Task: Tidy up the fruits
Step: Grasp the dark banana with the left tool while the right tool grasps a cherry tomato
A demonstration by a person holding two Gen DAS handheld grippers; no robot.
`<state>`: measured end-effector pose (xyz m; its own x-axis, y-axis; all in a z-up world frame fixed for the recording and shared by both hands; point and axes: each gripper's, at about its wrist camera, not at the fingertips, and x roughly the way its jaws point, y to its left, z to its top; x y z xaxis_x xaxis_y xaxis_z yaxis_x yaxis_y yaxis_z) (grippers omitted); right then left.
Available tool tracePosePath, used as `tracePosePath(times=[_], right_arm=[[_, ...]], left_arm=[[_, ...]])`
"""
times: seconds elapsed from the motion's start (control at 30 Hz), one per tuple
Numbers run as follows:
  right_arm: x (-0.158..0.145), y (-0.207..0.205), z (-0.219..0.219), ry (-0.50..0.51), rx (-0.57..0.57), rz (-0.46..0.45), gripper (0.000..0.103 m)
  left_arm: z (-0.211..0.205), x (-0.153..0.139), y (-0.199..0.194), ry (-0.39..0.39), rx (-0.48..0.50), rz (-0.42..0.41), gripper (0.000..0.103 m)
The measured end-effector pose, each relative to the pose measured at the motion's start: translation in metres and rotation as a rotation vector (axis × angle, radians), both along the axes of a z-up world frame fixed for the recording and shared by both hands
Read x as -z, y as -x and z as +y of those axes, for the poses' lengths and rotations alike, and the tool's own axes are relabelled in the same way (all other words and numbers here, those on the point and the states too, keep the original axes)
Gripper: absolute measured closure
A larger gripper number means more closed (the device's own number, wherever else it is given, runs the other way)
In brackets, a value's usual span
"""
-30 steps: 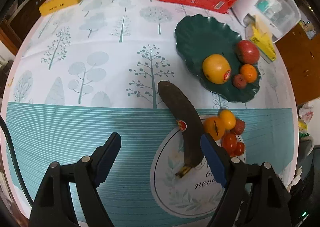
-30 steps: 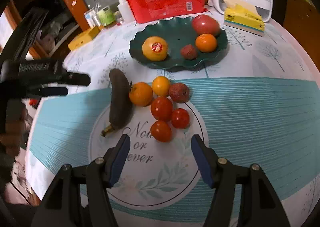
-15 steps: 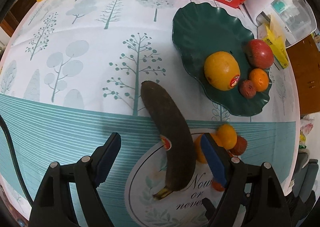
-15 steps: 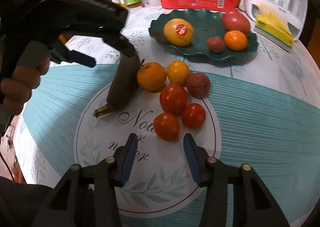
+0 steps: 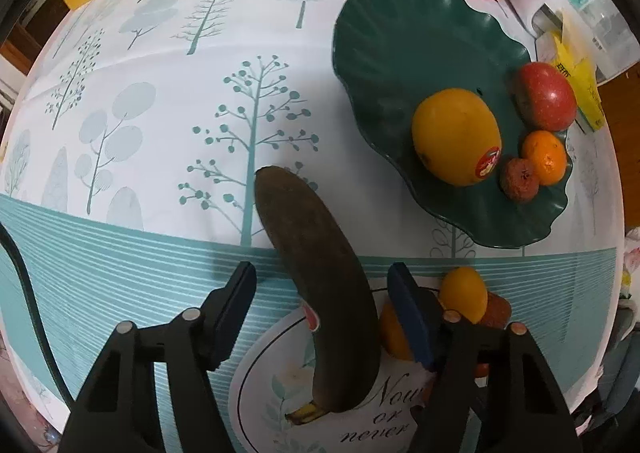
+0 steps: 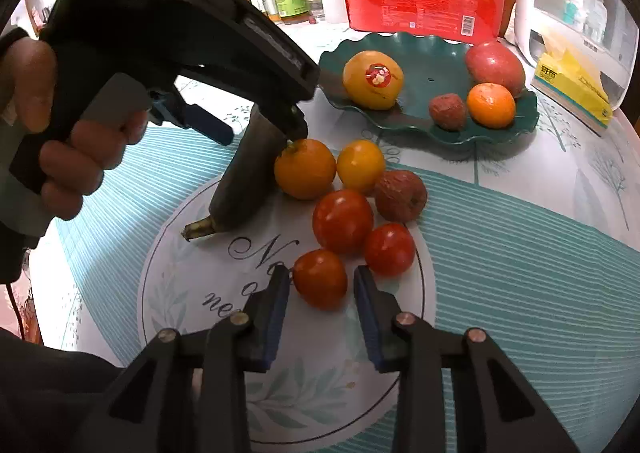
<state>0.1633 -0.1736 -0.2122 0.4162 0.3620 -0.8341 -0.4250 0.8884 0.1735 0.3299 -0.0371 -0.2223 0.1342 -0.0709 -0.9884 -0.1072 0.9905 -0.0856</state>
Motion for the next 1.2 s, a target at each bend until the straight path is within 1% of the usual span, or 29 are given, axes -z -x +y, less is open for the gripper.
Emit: tracePosePath(times=[0.07, 0.2, 0.27, 0.37, 0.53, 0.63, 0.83, 0.93, 1.0, 1.07, 1.2], right_arm=[[0.000, 0.000, 0.001, -0.002, -0.003, 0.000, 0.073], [0.001, 0.000, 0.001, -0.007, -0.003, -0.003, 0.076], [0.001, 0.001, 0.001, -0.009, -0.005, -0.003, 0.076], [0.001, 0.000, 0.001, -0.011, -0.006, -0.001, 0.076], [-0.001, 0.002, 0.002, -0.017, -0.010, 0.009, 0.077], [-0.002, 0.002, 0.002, -0.019, -0.006, 0.010, 0.077], [-0.006, 0.005, 0.006, -0.024, -0.003, -0.003, 0.077], [-0.010, 0.008, 0.010, -0.022, -0.005, -0.014, 0.077], [-0.013, 0.011, 0.012, -0.025, -0.006, -0.021, 0.077], [-0.018, 0.012, 0.015, -0.027, -0.006, -0.030, 0.077], [-0.026, 0.010, 0.017, -0.056, 0.016, -0.029, 0.077]], left_arm=[[-0.003, 0.002, -0.001, -0.008, -0.001, 0.001, 0.047], [-0.009, 0.004, -0.003, -0.040, -0.002, -0.010, 0.056], [-0.011, 0.004, -0.002, -0.028, -0.007, -0.015, 0.060], [-0.010, 0.004, -0.001, -0.009, -0.015, -0.017, 0.063], [0.005, -0.001, 0.005, 0.029, -0.034, -0.027, 0.065], [0.010, -0.006, 0.008, 0.059, -0.041, -0.049, 0.065], [0.020, -0.020, 0.022, 0.110, -0.049, -0.115, 0.066], [0.026, -0.031, 0.031, 0.138, -0.037, -0.170, 0.066], [0.026, -0.037, 0.036, 0.157, -0.030, -0.196, 0.067], [0.036, -0.044, 0.042, 0.178, -0.023, -0.220, 0.067], [0.047, -0.064, 0.048, 0.184, -0.003, -0.275, 0.068]])
